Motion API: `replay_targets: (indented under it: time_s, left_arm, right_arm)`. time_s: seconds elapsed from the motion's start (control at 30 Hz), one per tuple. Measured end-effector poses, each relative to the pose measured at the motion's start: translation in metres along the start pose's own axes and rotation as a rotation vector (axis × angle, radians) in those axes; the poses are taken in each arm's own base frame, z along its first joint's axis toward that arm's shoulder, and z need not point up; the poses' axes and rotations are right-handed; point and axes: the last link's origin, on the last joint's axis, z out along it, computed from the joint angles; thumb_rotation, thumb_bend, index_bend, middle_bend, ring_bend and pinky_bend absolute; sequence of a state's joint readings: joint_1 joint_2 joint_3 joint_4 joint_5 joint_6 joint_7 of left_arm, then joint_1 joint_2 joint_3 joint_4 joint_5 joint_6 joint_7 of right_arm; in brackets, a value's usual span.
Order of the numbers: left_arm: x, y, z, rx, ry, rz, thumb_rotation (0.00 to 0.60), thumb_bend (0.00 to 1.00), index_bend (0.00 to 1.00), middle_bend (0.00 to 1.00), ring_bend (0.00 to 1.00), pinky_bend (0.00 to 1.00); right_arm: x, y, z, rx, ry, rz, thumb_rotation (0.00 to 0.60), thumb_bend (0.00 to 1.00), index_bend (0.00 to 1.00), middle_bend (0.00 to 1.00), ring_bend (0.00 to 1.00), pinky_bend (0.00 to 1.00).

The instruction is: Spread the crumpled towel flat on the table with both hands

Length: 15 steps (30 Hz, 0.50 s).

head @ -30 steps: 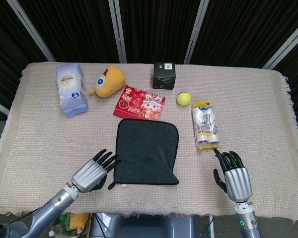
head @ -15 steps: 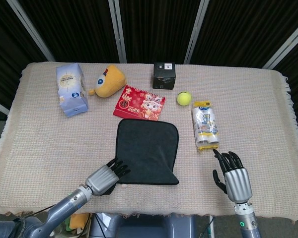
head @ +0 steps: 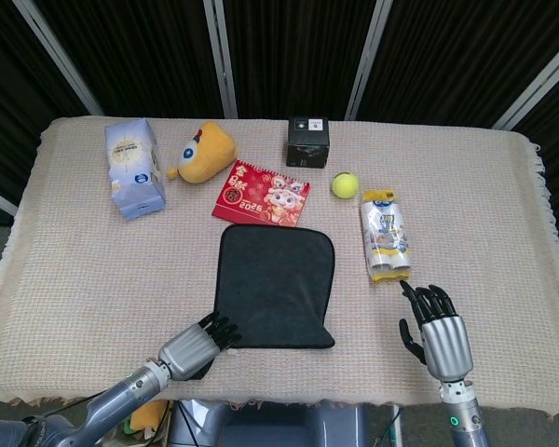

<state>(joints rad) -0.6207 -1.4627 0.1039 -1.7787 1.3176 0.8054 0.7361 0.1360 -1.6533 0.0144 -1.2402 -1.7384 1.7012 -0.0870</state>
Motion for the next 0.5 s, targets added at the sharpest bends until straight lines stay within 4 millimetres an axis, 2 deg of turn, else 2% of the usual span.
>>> replay_targets:
  time_s: [0.5]
  left_arm:
    - [-0.007,-0.007,-0.021,0.008,-0.001,0.001,0.600,0.78,0.06,0.05,0.00,0.00]
  right_arm:
    - [0.000,-0.001,0.000,-0.003,-0.003,0.005,0.600,0.53,0.12,0.34,0.27,0.22]
